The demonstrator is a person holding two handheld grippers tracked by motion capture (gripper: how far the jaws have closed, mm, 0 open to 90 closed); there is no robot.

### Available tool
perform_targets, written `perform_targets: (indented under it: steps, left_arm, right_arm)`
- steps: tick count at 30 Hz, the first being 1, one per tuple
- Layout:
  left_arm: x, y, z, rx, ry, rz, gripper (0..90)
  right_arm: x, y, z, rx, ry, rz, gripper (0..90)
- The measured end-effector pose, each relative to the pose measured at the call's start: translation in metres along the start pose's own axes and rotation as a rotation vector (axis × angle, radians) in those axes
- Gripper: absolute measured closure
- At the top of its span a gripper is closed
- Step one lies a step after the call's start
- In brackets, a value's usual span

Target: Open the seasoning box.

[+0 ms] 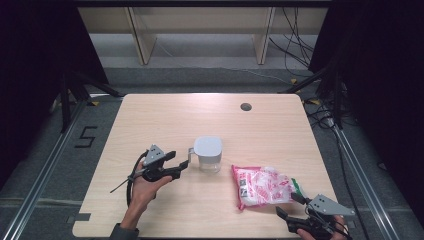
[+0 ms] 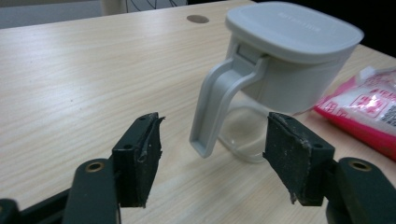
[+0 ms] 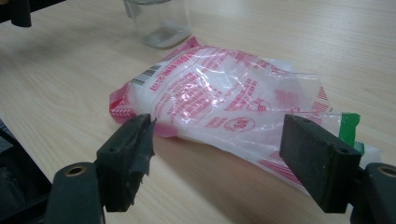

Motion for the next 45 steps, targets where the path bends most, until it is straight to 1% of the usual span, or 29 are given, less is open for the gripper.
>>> perform_targets:
  steps: [2, 3, 4, 7, 8, 9, 10, 12, 14, 16, 17, 18, 19, 22, 23, 25, 26, 28, 29, 31, 32, 35, 36, 37, 40, 41, 42, 43, 45]
  left_arm:
    - [-0.002, -0.001, 0.002, 0.001, 0.006, 0.008, 42.8]
    - [-0.005, -0.004, 0.005, 0.011, 0.024, 0.019, 45.0]
    - [-0.005, -0.004, 0.005, 0.011, 0.024, 0.019, 50.3]
    - [-0.007, -0.007, 0.009, 0.005, 0.059, 0.024, 66.9]
    - [-0.009, -0.007, 0.012, 0.006, 0.076, 0.023, 66.9]
    - [-0.01, -0.007, 0.014, 0.014, 0.084, 0.027, 71.8]
    - [-0.012, -0.006, 0.016, 0.017, 0.094, 0.035, 79.4]
    - [-0.017, -0.005, 0.019, 0.006, 0.115, 0.053, 81.6]
    - [-0.022, -0.004, 0.022, 0.006, 0.121, 0.071, 88.5]
    - [-0.029, -0.001, 0.024, 0.006, 0.141, 0.084, 89.2]
    - [-0.032, 0.0, 0.025, 0.008, 0.145, 0.086, 89.4]
    - [-0.035, 0.002, 0.025, 0.012, 0.153, 0.089, 89.3]
    - [-0.04, 0.005, 0.025, 0.02, 0.144, 0.108, 89.4]
    - [-0.043, 0.007, 0.023, 0.009, 0.151, 0.103, 89.4]
    - [-0.045, 0.009, 0.023, 0.015, 0.131, 0.113, 89.4]
    - [-0.048, 0.011, 0.019, 0.008, 0.139, 0.113, 89.4]
    - [-0.05, 0.014, 0.018, 0.011, 0.119, 0.115, 89.4]
    - [-0.051, 0.015, 0.018, 0.011, 0.124, 0.116, 89.4]
    - [-0.052, 0.017, 0.018, 0.015, 0.125, 0.112, 89.4]
    - [-0.052, 0.02, 0.017, 0.018, 0.132, 0.11, 89.4]
    - [-0.053, 0.021, 0.018, 0.025, 0.131, 0.114, 89.4]
    - [-0.052, 0.023, 0.017, -0.004, 0.159, 0.094, 89.3]
    - [-0.052, 0.024, 0.017, 0.007, 0.156, 0.098, 89.3]
    - [-0.052, 0.024, 0.017, 0.013, 0.147, 0.099, 89.3]
    - [-0.052, 0.025, 0.018, 0.03, 0.141, 0.11, 89.3]
    - [-0.052, 0.026, 0.018, 0.03, 0.138, 0.11, 89.3]
    - [-0.052, 0.025, 0.018, 0.025, 0.133, 0.107, 89.3]
    - [-0.052, 0.025, 0.018, 0.02, 0.146, 0.102, 89.3]
    - [-0.052, 0.025, 0.018, 0.022, 0.138, 0.105, 89.3]
  right_arm:
    - [-0.001, 0.0, 0.001, 0.006, -0.008, 0.003, 26.3]
    - [0.0, 0.0, 0.0, 0.0, 0.004, -0.002, 26.2]
    - [0.0, 0.0, 0.0, -0.001, 0.004, -0.004, 26.2]
    - [0.0, 0.0, 0.0, -0.003, 0.0, -0.004, 26.2]
    - [0.0, 0.0, 0.0, -0.003, 0.0, -0.004, 26.2]
    - [0.001, 0.0, 0.0, 0.001, 0.002, -0.004, 26.2]
    - [0.002, -0.001, -0.001, 0.005, 0.017, -0.01, 26.0]
    - [0.001, -0.001, -0.001, 0.007, 0.006, -0.006, 26.1]
    - [0.002, -0.001, -0.001, 0.009, 0.004, -0.014, 26.1]
    - [0.003, -0.001, -0.001, 0.01, 0.005, -0.017, 26.1]
    - [0.004, -0.001, -0.002, 0.02, 0.03, -0.023, 26.1]
    - [0.004, -0.002, -0.001, 0.021, 0.027, -0.024, 26.1]
    - [0.005, -0.002, -0.003, 0.017, 0.042, -0.033, 26.1]
    - [0.005, -0.002, -0.003, 0.017, 0.041, -0.034, 26.1]
    - [0.005, -0.002, -0.003, 0.016, 0.045, -0.034, 26.1]
    - [0.003, 0.0, 0.0, 0.021, 0.002, -0.02, 26.1]
    - [0.004, 0.0, 0.001, 0.02, -0.018, -0.03, 26.1]
    - [0.004, 0.0, 0.002, 0.026, -0.011, -0.027, 26.1]
    - [0.004, 0.0, -0.001, 0.012, 0.015, -0.029, 26.1]
    - [0.003, 0.0, 0.0, 0.022, 0.009, -0.025, 26.1]
    - [0.004, -0.001, -0.001, 0.022, 0.031, -0.032, 26.1]
    - [0.004, 0.0, 0.0, 0.019, 0.015, -0.028, 26.1]
    - [0.005, -0.001, -0.003, 0.017, 0.052, -0.042, 26.1]
    - [0.005, -0.001, -0.003, 0.017, 0.052, -0.042, 26.1]
    - [0.004, 0.0, -0.003, 0.016, 0.048, -0.039, 26.1]
    - [0.003, 0.001, -0.001, 0.011, 0.018, -0.025, 26.1]
    - [0.003, 0.001, -0.001, 0.011, 0.018, -0.025, 26.1]
    - [0.004, 0.001, -0.003, 0.014, 0.042, -0.034, 26.1]
    - [0.003, 0.002, 0.001, 0.017, -0.016, -0.031, 26.1]
Point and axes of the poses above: each handheld gripper's, and its own axes: y roughly forward along the jaws, x roughly out of its underside, z roughly to its right, the point moved 8 cm from there along y, roughly forward along the jaws, and after that the axes turned 1 degree about -z, right-handed, at the moved point
